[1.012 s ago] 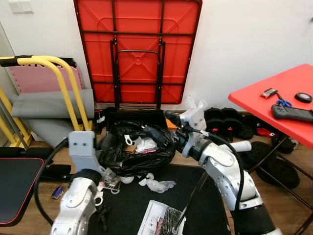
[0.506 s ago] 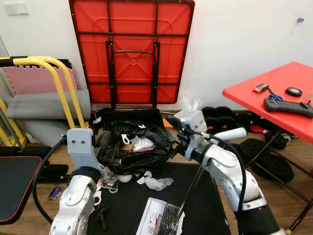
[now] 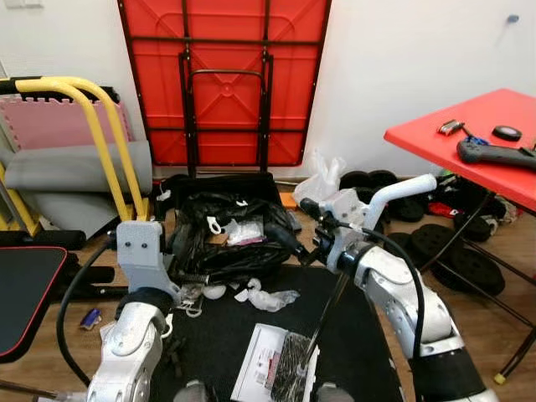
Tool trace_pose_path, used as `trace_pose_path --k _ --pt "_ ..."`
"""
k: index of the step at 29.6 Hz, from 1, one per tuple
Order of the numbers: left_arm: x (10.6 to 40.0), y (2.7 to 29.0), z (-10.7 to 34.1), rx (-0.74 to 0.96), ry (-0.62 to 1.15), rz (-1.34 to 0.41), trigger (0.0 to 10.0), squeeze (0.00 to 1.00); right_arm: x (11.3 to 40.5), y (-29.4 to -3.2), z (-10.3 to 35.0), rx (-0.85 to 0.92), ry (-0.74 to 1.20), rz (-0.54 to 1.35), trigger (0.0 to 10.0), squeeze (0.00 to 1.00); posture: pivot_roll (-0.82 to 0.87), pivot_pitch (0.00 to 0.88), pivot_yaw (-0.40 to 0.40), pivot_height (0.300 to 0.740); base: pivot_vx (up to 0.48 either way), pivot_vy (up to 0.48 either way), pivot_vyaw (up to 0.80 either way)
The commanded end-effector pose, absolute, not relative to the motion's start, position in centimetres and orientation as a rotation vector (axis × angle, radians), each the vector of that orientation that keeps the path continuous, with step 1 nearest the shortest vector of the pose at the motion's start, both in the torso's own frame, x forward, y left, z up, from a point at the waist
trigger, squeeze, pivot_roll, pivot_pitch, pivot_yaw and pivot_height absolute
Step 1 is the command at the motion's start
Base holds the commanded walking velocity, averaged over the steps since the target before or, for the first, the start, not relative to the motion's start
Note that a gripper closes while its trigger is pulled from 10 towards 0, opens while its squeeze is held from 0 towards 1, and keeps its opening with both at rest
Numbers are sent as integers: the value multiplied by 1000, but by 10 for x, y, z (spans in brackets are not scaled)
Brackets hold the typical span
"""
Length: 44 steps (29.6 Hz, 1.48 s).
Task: Sweep floor
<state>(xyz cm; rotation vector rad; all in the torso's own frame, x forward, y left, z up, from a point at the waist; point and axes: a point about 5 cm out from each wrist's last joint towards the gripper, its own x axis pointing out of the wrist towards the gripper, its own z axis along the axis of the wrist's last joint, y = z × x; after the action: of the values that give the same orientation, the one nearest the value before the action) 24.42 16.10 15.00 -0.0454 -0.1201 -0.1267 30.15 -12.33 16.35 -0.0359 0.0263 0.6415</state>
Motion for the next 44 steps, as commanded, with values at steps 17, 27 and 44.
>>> trace_pose_path --k 17,27,44 --pt "239 155 147 -22 -91 -176 10000 0 307 -142 150 -83 107 516 10000 0 -80 0 -45 545 0 0 0" --pt "235 142 152 -36 -116 -269 10000 0 318 -176 132 -168 188 299 10000 0 -78 0 -56 500 0 0 0" --pt "224 120 153 28 -132 -460 10000 0 303 -195 84 -234 437 302 10000 0 -81 0 -51 445 0 0 0"
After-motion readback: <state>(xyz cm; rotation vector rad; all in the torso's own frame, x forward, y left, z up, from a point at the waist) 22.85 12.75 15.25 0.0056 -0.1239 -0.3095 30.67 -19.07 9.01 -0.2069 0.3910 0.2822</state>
